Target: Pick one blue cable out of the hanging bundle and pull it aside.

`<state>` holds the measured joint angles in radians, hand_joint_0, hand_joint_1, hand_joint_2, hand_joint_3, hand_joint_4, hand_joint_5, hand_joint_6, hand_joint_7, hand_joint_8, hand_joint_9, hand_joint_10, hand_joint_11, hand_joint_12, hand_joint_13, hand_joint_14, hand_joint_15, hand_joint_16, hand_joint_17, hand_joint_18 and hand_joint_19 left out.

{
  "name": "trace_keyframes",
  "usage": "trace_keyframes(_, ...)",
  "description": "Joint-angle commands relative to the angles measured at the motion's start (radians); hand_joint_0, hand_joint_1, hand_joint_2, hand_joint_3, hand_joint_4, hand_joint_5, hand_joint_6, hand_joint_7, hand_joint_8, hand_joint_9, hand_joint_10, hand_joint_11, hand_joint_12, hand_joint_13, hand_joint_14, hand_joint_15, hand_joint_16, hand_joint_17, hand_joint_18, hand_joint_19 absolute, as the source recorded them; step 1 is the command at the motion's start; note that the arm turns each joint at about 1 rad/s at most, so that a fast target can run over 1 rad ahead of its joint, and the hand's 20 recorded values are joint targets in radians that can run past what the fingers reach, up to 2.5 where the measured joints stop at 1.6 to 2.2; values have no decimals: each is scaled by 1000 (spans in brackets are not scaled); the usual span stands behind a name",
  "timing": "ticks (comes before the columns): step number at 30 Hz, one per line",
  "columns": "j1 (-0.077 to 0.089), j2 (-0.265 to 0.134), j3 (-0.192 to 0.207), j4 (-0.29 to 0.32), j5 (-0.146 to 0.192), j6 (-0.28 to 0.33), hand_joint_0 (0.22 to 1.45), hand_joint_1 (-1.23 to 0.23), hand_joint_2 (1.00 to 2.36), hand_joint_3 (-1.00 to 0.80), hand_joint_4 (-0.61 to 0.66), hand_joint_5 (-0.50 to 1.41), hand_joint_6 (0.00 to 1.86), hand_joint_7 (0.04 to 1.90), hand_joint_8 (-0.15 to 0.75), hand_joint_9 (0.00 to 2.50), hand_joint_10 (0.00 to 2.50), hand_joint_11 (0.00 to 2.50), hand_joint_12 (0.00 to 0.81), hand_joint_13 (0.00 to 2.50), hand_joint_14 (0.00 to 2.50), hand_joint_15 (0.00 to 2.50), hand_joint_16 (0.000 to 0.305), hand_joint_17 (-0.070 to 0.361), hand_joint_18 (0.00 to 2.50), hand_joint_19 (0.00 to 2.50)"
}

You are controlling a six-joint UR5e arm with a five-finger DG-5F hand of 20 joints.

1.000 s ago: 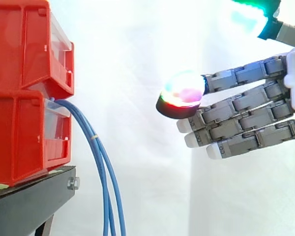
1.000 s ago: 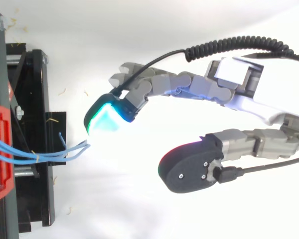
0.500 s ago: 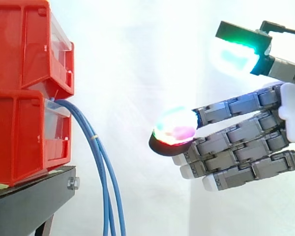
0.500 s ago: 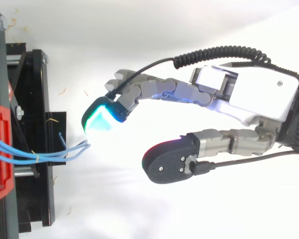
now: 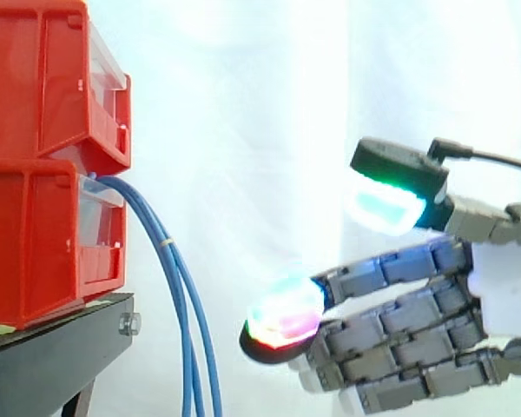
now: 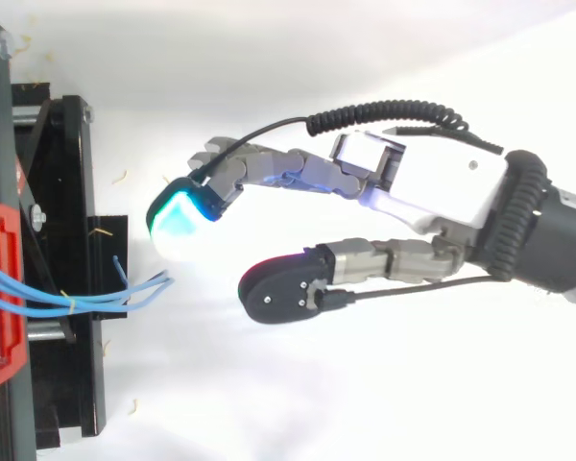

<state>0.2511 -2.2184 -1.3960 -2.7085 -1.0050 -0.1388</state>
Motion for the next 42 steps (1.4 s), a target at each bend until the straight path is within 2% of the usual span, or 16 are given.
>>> trace_keyframes(1, -4, -37, 2, 21, 17, 25, 519, -464, 1003, -460, 226, -217, 502, 708, 236, 264, 0, 0, 336, 111, 0, 39, 58, 130, 0, 107)
trace_keyframes(10, 0, -61, 14, 47, 68, 5, 521, -465, 1003, -462, 233, -213, 502, 721, 236, 266, 0, 0, 335, 115, 1, 39, 57, 129, 0, 111)
trace_keyframes(19, -6, -95, 25, 56, 71, 15, 521, -464, 1004, -461, 239, -211, 502, 727, 239, 277, 0, 0, 337, 136, 0, 47, 57, 129, 5, 120)
trace_keyframes(23, -7, -129, 55, 76, 68, 15, 522, -464, 1003, -460, 239, -210, 502, 729, 240, 281, 0, 0, 335, 145, 0, 49, 57, 128, 23, 124)
trace_keyframes(24, -9, -153, 83, 73, 68, 21, 522, -464, 1004, -461, 242, -210, 502, 730, 240, 283, 0, 0, 336, 150, 2, 49, 57, 128, 27, 126)
trace_keyframes(27, -13, -181, 117, 69, 63, 41, 522, -464, 1004, -460, 241, -209, 502, 729, 239, 283, 0, 0, 337, 158, 0, 60, 57, 127, 39, 137)
trace_keyframes(29, -13, -182, 124, 73, 59, 45, 522, -463, 1003, -460, 241, -209, 502, 732, 239, 286, 0, 0, 336, 162, 0, 56, 57, 127, 40, 137)
trace_keyframes(33, -13, -182, 143, 73, 56, 28, 522, -463, 1003, -459, 238, -210, 502, 729, 239, 287, 0, 0, 337, 168, 0, 64, 57, 128, 55, 150)
trace_keyframes(36, -13, -182, 153, 81, 36, 15, 523, -463, 1003, -461, 238, -210, 502, 732, 238, 288, 0, 0, 337, 178, 2, 70, 57, 128, 64, 159)
trace_keyframes(37, -10, -182, 166, 107, 16, -31, 522, -464, 1003, -460, 240, -210, 502, 732, 239, 288, 0, 0, 338, 182, 0, 72, 57, 128, 64, 158)
trace_keyframes(38, -9, -182, 166, 115, 11, -45, 523, -464, 1003, -462, 239, -210, 502, 735, 238, 288, 0, 0, 338, 181, 2, 71, 57, 128, 64, 166)
trace_keyframes(42, -6, -182, 166, 138, 8, -102, 521, -465, 1003, -465, 239, -210, 502, 732, 240, 291, 0, 0, 339, 186, 2, 75, 57, 128, 79, 168)
